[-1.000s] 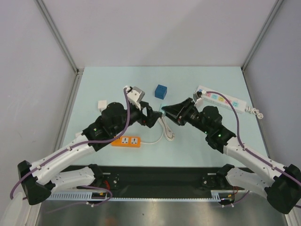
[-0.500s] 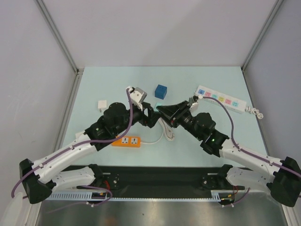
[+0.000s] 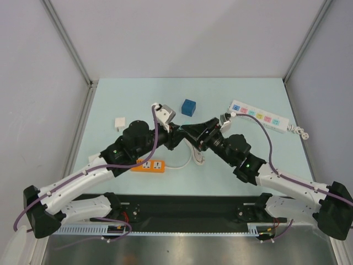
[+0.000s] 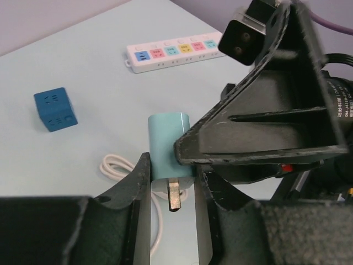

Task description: Insert the plug

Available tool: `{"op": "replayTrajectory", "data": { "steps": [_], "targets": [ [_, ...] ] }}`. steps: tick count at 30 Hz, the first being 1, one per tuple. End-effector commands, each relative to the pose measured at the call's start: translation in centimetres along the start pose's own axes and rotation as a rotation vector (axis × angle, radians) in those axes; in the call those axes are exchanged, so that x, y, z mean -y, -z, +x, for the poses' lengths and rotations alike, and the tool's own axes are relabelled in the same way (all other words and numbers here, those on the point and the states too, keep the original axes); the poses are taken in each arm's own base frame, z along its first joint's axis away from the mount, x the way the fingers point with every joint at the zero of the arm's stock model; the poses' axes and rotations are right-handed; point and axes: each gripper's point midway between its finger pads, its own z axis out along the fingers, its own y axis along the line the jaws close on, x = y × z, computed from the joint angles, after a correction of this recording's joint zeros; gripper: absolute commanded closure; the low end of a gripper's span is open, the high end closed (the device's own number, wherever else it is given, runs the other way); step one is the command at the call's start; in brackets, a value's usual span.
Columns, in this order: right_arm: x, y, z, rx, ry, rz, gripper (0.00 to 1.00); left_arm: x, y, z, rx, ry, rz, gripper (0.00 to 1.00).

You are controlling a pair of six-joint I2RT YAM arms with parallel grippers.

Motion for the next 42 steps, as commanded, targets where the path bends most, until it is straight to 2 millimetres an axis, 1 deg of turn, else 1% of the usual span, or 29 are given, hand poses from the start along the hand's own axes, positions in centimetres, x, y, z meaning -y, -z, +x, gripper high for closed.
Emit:
{"op": "replayTrajectory", "data": {
  "steps": [1, 3, 4, 5, 6, 7, 8, 9, 10, 11, 13, 14, 15, 16, 17, 18, 19, 20, 21, 22, 23, 24, 27, 28, 33, 36, 38, 40, 42],
  "targets": [
    [-3.5, 1.4, -0.4, -0.028, 0.122, -0.096, 0.21, 2.4, 0.7, -2.7, 0.092, -0.017, 0.13, 1.0],
    [-3.0, 2.2, -0.9, -0.037, 0.215, -0.076, 0.11, 3.3, 1.2, -3.0, 0.103, -0.023, 0.183, 1.0],
    [-2.7, 3.2, -2.0, -0.021, 0.253, -0.05, 0.09, 3.7, 1.4, -3.3, 0.112, -0.026, 0.207, 1.0],
    [-2.6, 3.8, -1.9, -0.047, 0.332, -0.06, 0.09, 4.1, 1.8, -3.5, 0.121, -0.031, 0.229, 1.0],
    [-2.7, 4.4, -2.3, -0.049, 0.386, -0.066, 0.09, 4.4, 2.0, -3.6, 0.126, -0.033, 0.246, 1.0],
    [-2.6, 5.5, -3.3, -0.038, 0.436, -0.053, 0.09, 5.1, 2.3, -3.7, 0.131, -0.038, 0.287, 1.0],
    [-3.0, 6.2, -3.4, -0.058, 0.484, -0.064, 0.09, 5.5, 2.5, -3.9, 0.135, -0.041, 0.306, 1.0],
    [-2.9, 6.9, -4.0, -0.055, 0.582, -0.064, 0.1, 5.9, 2.7, -4.0, 0.137, -0.042, 0.33, 1.0],
    [-2.2, 7.5, -4.2, -0.072, 0.623, -0.029, 0.13, 6.6, 3.0, -4.0, 0.138, -0.048, 0.375, 1.0],
    [-3.2, 8.5, -5.1, -0.041, 0.676, -0.054, 0.15, 7.1, 3.2, -4.0, 0.136, -0.05, 0.405, 1.0],
    [-4.1, 9.7, -5.0, -0.056, 0.779, -0.112, 0.18, 8.0, 3.6, -4.2, 0.144, -0.056, 0.459, 1.0],
    [-5.3, 10.8, -4.3, -0.072, 0.817, -0.183, 0.19, 8.7, 3.9, -4.0, 0.136, -0.052, 0.507, 1.0],
    [-4.9, 11.0, -3.9, -0.081, 0.854, -0.216, 0.2, 9.1, 4.1, -4.0, 0.133, -0.051, 0.53, 1.0],
    [-6.1, 11.4, -3.6, -0.07, 0.907, -0.291, 0.21, 9.5, 4.1, -3.9, 0.129, -0.052, 0.559, 1.0],
    [-6.3, 12.0, -2.7, -0.108, 0.926, -0.336, 0.21, 10.2, 4.5, -3.8, 0.12, -0.051, 0.605, 1.0],
    [-6.9, 12.2, -2.4, -0.122, 0.952, -0.363, 0.21, 10.6, 4.6, -3.6, 0.111, -0.051, 0.633, 0.99],
    [-6.7, 12.3, -1.9, -0.16, 0.986, -0.37, 0.21, 10.9, 4.6, -3.5, 0.105, -0.048, 0.656, 1.0],
    [-6.4, 12.2, -1.0, -0.237, 1.006, -0.385, 0.21, 11.5, 5.0, -3.3, 0.094, -0.043, 0.7, 1.0],
    [-6.9, 12.4, -0.5, -0.274, 1.023, -0.396, 0.2, 11.8, 5.1, -3.4, 0.096, -0.041, 0.717, 1.0],
    [-7.1, 12.4, -0.2, -0.303, 1.032, -0.4, 0.21, 12.0, 5.3, -3.4, 0.095, -0.039, 0.734, 1.0],
    [-7.1, 12.2, -0.1, -0.324, 1.062, -0.408, 0.22, 12.2, 5.4, -3.3, 0.091, -0.034, 0.751, 1.0],
    [-6.4, 11.9, 0.1, -0.353, 1.062, -0.382, 0.22, 12.6, 5.7, -3.3, 0.09, -0.036, 0.777, 1.0],
    [-6.4, 11.9, 0.0, -0.363, 1.101, -0.373, 0.24, 13.1, 6.2, -3.2, 0.09, -0.04, 0.817, 1.0],
    [-6.5, 11.9, -0.1, -0.358, 1.107, -0.375, 0.26, 13.1, 6.3, -3.3, 0.097, -0.043, 0.819, 1.0],
    [-6.7, 12.1, 0.7, -0.391, 1.09, -0.416, 0.31, 13.2, 6.4, -3.3, 0.099, -0.038, 0.83, 1.0],
    [-6.5, 12.5, 1.7, -0.435, 1.081, -0.453, 0.31, 13.3, 6.4, -3.2, 0.096, -0.031, 0.835, 1.0],
    [-6.6, 12.7, 2.2, -0.451, 1.081, -0.477, 0.3, 13.4, 6.4, -3.2, 0.095, -0.027, 0.84, 1.0],
    [-6.2, 12.6, 2.4, -0.458, 1.084, -0.474, 0.27, 13.4, 6.4, -3.2, 0.096, -0.027, 0.842, 1.0],
    [-6.0, 12.5, 2.5, -0.459, 1.086, -0.47, 0.28, 13.4, 6.4, -3.2, 0.094, -0.026, 0.844, 1.0]
  ]
}}
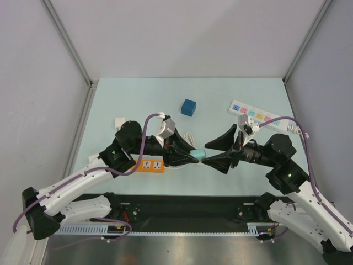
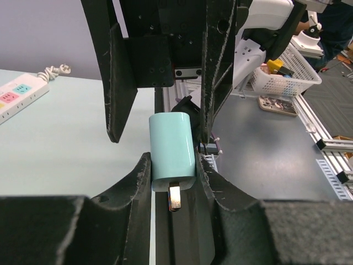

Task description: Insert the plug

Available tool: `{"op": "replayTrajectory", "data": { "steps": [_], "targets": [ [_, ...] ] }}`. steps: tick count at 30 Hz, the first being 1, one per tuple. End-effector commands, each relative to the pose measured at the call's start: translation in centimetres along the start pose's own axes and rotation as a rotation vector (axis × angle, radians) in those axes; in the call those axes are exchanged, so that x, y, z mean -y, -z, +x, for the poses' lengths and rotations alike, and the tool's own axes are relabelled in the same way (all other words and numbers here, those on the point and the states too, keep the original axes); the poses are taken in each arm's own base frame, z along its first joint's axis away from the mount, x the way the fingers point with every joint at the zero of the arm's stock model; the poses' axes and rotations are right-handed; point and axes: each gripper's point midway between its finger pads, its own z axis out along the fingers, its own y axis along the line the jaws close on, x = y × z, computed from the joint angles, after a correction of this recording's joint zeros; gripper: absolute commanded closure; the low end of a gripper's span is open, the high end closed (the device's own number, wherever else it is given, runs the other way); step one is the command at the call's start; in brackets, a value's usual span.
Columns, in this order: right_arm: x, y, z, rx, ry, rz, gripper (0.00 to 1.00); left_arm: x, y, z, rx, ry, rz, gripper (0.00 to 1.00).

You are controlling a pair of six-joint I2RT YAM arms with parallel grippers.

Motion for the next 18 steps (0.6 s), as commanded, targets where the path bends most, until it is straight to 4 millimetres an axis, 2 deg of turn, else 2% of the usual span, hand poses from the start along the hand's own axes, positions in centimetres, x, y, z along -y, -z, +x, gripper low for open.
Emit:
{"op": "replayTrajectory", "data": {
  "steps": [1, 7, 13, 14, 15, 16, 18],
  "targets": [
    [-0.6, -0.2, -0.2, 0.006, 0.037, -0.037, 0.28, 1.1, 0.0, -1.3, 0.039, -0.039, 0.052, 1.0],
    [-1.4, -0.5, -0.9, 0.038, 0.047, -0.072, 0.33, 1.0, -0.3, -1.0, 0.026, -0.023, 0.066, 1.0],
    [-1.5, -1.1, -0.5, 0.025, 0.037, -0.088, 0.41, 1.0, -0.4, -0.8, 0.02, -0.017, 0.07, 1.0],
    [-1.6, -1.1, -0.4, 0.022, 0.037, -0.094, 0.46, 0.9, -0.4, -0.8, 0.02, -0.014, 0.066, 1.0],
    [-1.6, -1.1, -0.3, 0.018, 0.043, -0.097, 0.59, 0.9, -0.4, -0.8, 0.02, -0.014, 0.066, 1.0],
    [-1.6, -1.2, -0.2, 0.014, 0.043, -0.1, 0.68, 0.7, -0.4, -0.8, 0.02, -0.013, 0.058, 1.0],
    [-1.5, -1.2, -0.1, 0.007, 0.042, -0.091, 0.86, 0.4, -0.4, -0.7, 0.018, -0.007, 0.037, 0.9]
  ]
}}
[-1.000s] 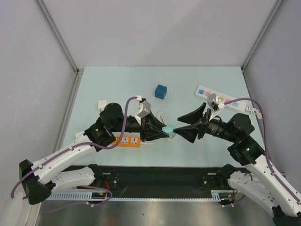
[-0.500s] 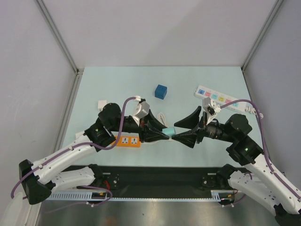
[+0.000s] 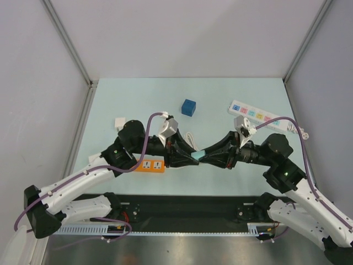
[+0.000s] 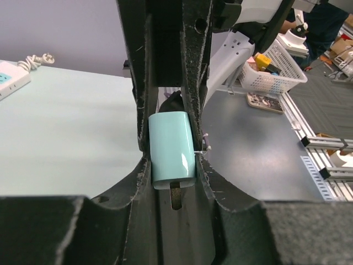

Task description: Insert the plug

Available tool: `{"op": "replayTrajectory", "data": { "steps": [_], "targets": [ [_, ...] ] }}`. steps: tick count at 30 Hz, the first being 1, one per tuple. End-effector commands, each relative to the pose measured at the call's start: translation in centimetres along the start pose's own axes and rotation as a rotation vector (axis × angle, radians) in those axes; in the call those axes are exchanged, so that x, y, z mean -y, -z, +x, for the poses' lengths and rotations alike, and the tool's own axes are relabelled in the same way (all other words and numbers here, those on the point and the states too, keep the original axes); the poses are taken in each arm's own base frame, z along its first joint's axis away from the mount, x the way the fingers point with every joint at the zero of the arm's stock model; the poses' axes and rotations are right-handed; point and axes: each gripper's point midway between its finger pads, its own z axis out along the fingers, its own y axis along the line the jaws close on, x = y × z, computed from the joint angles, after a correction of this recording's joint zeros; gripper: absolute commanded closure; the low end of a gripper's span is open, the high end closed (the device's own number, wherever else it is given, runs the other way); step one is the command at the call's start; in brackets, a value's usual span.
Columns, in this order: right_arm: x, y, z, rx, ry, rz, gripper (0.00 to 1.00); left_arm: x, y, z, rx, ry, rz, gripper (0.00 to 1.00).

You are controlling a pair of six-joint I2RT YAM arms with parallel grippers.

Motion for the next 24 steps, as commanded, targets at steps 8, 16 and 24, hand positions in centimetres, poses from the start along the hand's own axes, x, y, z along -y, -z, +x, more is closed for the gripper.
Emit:
{"op": "replayTrajectory", "data": {
  "steps": [8, 16, 24],
  "targets": [
    [5.7, 1.1, -0.9, 0.033, -0.092, 0.366, 1.0, -3.6, 0.8, -2.2, 0.075, -0.053, -0.245, 0.0],
    [16.9, 8.7, -0.7, 0.116, -0.428, 1.142, 1.0, -8.6, 4.9, -3.8, 0.157, -0.065, -0.641, 0.0],
    [21.9, 22.4, -0.5, 0.403, -0.885, 1.932, 1.0, -8.9, 7.0, -4.9, 0.2, -0.105, -0.739, 0.0]
  ]
}}
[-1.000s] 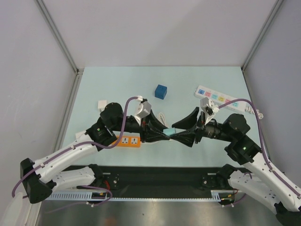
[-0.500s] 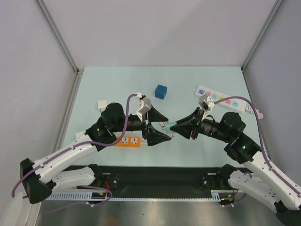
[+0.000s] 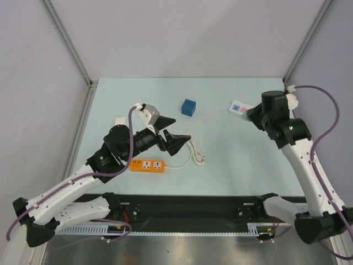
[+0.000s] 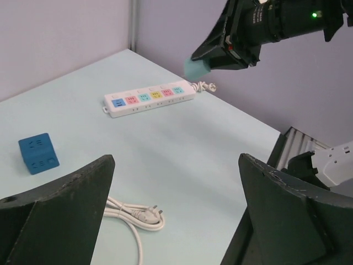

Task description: Insert the plug

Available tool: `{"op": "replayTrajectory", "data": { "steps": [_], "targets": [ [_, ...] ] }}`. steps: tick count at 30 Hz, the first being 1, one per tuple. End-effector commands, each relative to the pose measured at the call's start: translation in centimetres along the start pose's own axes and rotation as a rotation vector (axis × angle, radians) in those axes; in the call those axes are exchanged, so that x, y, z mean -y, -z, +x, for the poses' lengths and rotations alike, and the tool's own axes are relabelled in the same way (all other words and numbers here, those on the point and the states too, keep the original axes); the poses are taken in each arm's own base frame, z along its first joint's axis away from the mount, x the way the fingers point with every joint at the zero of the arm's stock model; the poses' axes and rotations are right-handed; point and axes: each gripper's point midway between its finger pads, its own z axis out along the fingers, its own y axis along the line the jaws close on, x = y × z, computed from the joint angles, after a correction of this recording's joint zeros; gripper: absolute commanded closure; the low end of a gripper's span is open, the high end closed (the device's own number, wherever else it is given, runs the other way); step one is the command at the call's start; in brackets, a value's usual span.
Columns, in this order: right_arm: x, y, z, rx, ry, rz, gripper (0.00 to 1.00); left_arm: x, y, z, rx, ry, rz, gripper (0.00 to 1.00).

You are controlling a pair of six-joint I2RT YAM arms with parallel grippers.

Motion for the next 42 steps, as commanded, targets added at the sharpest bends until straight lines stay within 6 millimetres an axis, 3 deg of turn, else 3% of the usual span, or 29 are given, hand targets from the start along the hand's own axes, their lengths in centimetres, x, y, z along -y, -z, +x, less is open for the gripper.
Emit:
{"op": "replayTrajectory", "data": {
  "steps": [1, 2, 4, 5, 7, 9, 10, 12, 17, 18, 21, 22, 28, 35, 42],
  "targets": [
    [6.8, 0.0, -3.9, 0.128, -0.374, 0.399, 1.0, -1.1, 0.5, -1.0, 0.033, -0.036, -0.067, 0.0],
    [8.9, -1.5, -4.0, 0.108, -0.421, 0.516, 1.0, -1.2, 0.5, -0.9, 0.03, -0.037, -0.07, 0.0],
    [9.3, -2.7, -5.3, 0.103, -0.546, 0.567, 1.0, -1.2, 0.6, -1.0, 0.033, -0.042, -0.069, 0.0],
    [11.3, -3.9, -5.6, 0.093, -0.592, 0.66, 1.0, -1.3, 0.6, -0.9, 0.032, -0.043, -0.072, 0.0],
    [11.3, -5.0, -7.3, 0.134, -0.683, 0.684, 1.0, -1.3, 0.6, -0.9, 0.033, -0.046, -0.077, 0.0],
    [13.1, -6.3, -7.9, 0.169, -0.748, 0.791, 1.0, -1.4, 0.6, -1.0, 0.034, -0.049, -0.082, 0.0],
    [13.0, -6.4, -9.5, 0.222, -0.781, 0.795, 1.0, -1.5, 0.6, -0.9, 0.032, -0.051, -0.082, 0.0],
    [14.9, -7.5, -9.8, 0.264, -0.854, 0.898, 1.0, -1.4, 0.5, -0.8, 0.03, -0.049, -0.076, 0.0],
    [15.8, -10.5, -11.2, 0.282, -0.989, 0.986, 1.0, -0.7, 0.5, -0.9, 0.032, -0.041, -0.04, 0.0],
    [16.2, -11.9, -10.6, 0.242, -0.992, 1.008, 1.0, -0.7, 0.5, -0.7, 0.03, -0.041, -0.042, 0.0],
    [16.8, -13.2, -10.5, 0.17, -1.018, 1.015, 1.0, -1.1, 0.0, 0.0, 0.011, -0.039, -0.058, 0.0],
    [17.8, -13.6, -10.5, 0.159, -1.023, 1.041, 1.0, -1.1, -0.1, -0.1, 0.011, -0.04, -0.058, 0.0],
    [21.4, -14.8, -9.6, 0.089, -1.04, 1.119, 1.0, -1.5, 0.2, -0.3, 0.015, -0.053, -0.08, 0.0],
    [23.3, -15.4, -7.9, 0.08, -1.094, 1.202, 1.0, -1.4, 0.5, -0.7, 0.028, -0.052, -0.075, 0.0],
    [23.5, -16.4, -6.9, 0.067, -1.148, 1.199, 1.0, -0.7, 0.5, -0.9, 0.029, -0.042, -0.045, 0.0]
  ]
}}
